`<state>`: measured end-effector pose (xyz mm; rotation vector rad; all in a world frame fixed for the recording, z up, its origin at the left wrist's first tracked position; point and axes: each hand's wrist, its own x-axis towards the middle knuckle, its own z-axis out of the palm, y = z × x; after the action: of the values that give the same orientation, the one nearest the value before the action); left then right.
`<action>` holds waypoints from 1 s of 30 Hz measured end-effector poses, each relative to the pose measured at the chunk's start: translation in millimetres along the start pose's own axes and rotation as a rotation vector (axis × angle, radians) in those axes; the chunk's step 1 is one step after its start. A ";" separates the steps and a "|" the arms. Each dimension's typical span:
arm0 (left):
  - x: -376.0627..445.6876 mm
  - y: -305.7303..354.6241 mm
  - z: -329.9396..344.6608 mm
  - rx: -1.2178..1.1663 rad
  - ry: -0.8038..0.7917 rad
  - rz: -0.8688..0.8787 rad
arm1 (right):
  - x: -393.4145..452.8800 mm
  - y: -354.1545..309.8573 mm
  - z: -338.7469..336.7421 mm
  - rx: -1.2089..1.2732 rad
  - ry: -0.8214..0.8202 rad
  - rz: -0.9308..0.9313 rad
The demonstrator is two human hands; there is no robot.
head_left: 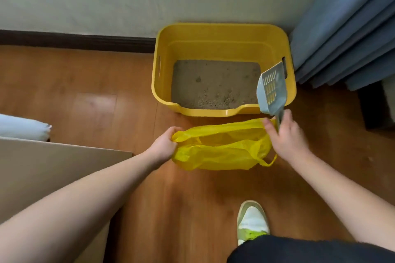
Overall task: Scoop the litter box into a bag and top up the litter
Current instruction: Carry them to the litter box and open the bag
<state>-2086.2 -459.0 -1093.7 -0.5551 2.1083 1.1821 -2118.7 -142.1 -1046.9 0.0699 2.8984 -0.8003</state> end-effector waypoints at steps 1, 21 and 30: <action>7.7 -2.9 1.3 0.050 0.011 0.017 | 5.7 5.3 4.1 -0.014 0.036 -0.026; 27.0 -16.1 -5.8 0.323 0.241 0.357 | 4.3 -17.4 107.5 -0.263 -0.213 -0.822; 33.9 -25.0 2.2 1.091 0.317 1.315 | -11.2 12.3 120.2 -0.242 -0.291 -0.802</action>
<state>-2093.3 -471.4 -1133.4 1.3771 2.9524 0.2084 -2092.6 -193.4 -1153.7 -1.1782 2.6645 -0.4642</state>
